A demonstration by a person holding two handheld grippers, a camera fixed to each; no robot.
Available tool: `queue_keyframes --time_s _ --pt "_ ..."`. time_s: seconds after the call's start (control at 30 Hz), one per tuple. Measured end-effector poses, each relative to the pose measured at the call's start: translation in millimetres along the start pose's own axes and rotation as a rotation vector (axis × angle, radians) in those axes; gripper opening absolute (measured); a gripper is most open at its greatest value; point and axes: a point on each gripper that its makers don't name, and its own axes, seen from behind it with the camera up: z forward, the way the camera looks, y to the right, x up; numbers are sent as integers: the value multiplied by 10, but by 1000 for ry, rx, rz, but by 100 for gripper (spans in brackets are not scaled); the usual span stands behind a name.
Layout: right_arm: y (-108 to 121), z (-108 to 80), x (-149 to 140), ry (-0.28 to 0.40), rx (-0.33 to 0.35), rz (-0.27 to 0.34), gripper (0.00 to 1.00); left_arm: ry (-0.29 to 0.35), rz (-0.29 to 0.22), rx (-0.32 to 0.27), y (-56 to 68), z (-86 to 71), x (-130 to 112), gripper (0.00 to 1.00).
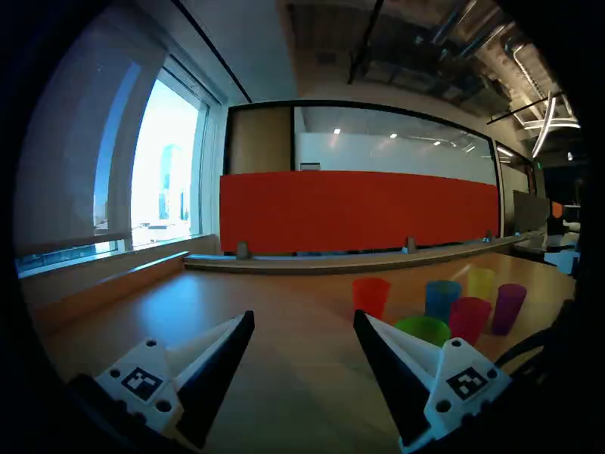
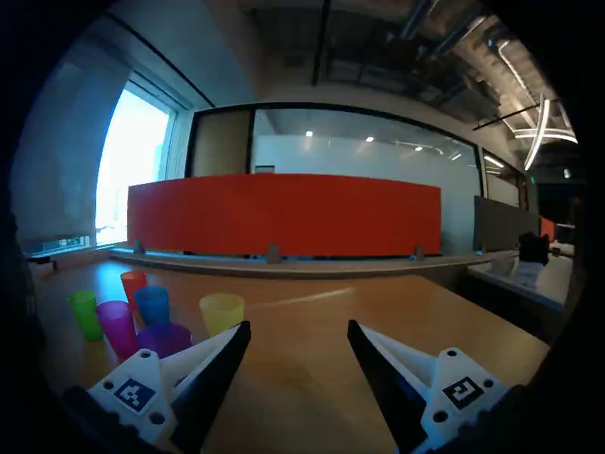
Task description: Pour water
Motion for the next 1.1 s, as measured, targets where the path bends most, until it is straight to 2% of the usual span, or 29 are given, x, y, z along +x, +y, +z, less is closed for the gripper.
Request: queue_keyframes --time_s 0.1,0.27,0.4,0.7,1.1 --pt "-49 -2 108 2 11 -11 99 -3 7 -7 61 20 -22 98" --pt "-102 18 352 23 19 -31 99 17 17 -20 128 36 160 97" --pt "-151 43 587 44 34 -36 99 43 18 -31 150 49 462 98" --pt "-169 111 1097 65 57 -5 99 89 -8 -64 180 100 1224 98" --pt "-94 144 1812 95 63 -9 99 106 -17 -57 63 209 1937 98"
